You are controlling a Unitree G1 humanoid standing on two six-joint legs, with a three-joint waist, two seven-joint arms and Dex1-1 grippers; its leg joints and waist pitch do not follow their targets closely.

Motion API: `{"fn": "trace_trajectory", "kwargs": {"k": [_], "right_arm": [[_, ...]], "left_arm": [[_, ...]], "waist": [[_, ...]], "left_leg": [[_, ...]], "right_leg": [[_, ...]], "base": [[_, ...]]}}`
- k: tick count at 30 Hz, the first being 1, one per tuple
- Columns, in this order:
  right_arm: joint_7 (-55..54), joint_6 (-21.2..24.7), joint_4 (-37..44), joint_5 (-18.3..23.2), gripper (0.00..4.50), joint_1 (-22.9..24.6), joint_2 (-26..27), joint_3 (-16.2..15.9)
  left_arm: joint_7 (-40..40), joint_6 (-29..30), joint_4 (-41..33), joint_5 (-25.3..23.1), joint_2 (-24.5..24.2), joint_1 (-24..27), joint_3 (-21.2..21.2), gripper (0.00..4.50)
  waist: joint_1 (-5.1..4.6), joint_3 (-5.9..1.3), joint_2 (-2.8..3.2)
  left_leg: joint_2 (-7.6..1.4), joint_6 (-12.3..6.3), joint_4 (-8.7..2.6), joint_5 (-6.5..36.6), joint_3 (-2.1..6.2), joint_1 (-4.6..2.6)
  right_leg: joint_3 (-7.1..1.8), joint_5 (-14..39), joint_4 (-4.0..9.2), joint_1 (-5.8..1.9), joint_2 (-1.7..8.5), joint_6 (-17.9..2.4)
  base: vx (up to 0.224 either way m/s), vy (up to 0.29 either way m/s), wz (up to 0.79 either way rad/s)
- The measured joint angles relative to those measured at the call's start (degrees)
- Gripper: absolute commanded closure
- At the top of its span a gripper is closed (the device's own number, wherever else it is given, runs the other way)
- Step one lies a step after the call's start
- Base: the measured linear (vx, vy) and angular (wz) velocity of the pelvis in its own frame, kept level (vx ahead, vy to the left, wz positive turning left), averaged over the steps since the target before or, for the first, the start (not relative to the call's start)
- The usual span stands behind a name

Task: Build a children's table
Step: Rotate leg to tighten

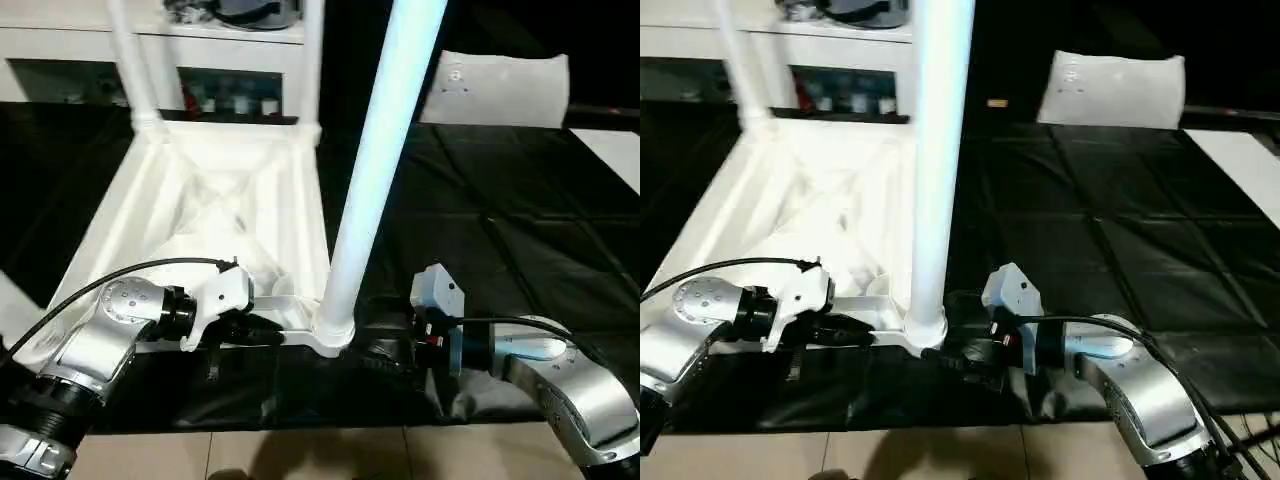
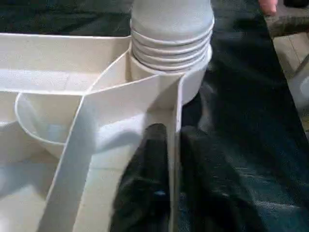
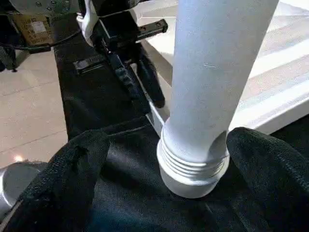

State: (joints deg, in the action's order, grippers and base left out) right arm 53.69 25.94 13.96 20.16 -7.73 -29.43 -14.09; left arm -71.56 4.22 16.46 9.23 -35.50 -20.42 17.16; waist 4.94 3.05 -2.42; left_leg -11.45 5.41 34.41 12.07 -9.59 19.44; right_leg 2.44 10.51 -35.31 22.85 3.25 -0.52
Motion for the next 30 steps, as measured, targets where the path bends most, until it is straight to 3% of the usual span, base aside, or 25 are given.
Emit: {"fn": "trace_trajectory", "kwargs": {"k": [16, 24, 30], "right_arm": [[0.5, -0.3, 0.6, -0.6, 0.00, -0.2, -0.2, -0.9], [0.5, -0.4, 0.6, -0.8, 0.00, -0.2, -0.2, -0.9], [0.5, -1.1, 0.3, -1.5, 0.00, -0.2, -0.4, -0.9]], "left_arm": [[-0.7, -0.3, -0.1, -1.0, -1.1, 0.2, 0.0, 3.51], [-0.6, -1.0, 0.1, -1.2, -0.9, 0.2, 0.0, 4.26], [-0.6, -3.8, 0.8, -2.5, -0.5, 0.2, 0.1, 4.45]], "waist": [[0.07, -0.02, 0.02], [0.06, -0.02, 0.02], [0.09, -0.02, 0.02]], "left_leg": [[-0.01, 0.00, 0.00, 0.0, -0.03, -0.28], [-0.01, 0.00, 0.00, 0.0, -0.04, -0.29], [0.00, 0.00, 0.00, 0.0, -0.05, -0.30]], "right_leg": [[-0.03, 0.0, -0.03, -0.03, 0.00, 0.0], [-0.03, 0.0, -0.02, -0.04, 0.00, 0.0], [-0.04, 0.0, -0.02, -0.05, 0.01, 0.0]], "base": [[0.000, 0.000, 0.00], [0.000, 0.000, 0.00], [0.000, 0.000, 0.00]]}}
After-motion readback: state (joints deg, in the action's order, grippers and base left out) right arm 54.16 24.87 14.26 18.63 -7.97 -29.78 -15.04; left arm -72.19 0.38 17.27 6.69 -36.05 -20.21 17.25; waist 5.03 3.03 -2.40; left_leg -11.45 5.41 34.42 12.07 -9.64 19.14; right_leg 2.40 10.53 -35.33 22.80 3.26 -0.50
